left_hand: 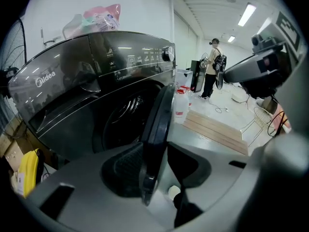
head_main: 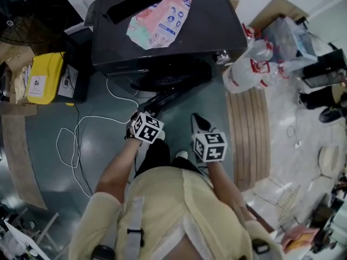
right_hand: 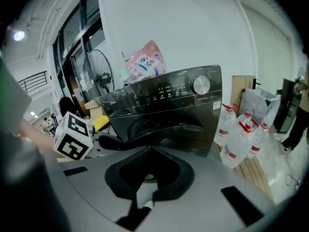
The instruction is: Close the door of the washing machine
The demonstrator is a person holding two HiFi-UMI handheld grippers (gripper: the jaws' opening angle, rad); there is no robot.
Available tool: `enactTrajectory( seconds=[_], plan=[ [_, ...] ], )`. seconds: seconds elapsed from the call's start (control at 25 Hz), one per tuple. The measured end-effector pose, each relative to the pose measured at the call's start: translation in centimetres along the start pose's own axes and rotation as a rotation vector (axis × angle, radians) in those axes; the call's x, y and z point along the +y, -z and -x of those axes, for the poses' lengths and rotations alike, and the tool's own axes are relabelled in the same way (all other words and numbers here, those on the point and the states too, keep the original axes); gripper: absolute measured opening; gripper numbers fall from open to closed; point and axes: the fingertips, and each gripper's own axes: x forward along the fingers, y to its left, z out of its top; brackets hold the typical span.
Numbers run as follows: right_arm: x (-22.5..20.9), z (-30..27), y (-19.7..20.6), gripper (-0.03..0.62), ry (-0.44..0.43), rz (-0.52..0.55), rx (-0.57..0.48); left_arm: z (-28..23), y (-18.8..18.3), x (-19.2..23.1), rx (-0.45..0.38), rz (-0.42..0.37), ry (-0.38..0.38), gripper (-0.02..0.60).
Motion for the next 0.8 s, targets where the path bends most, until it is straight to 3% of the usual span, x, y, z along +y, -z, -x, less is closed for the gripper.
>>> enactTrajectory(
  seconds=[0.8],
  plan=[
    [1.1,-3.9,-1.6,0.006,0.041,-0.037,0.045,-1.8,-2.5,6.7,-0.041,-0.119,0.027,0.166]
  ],
)
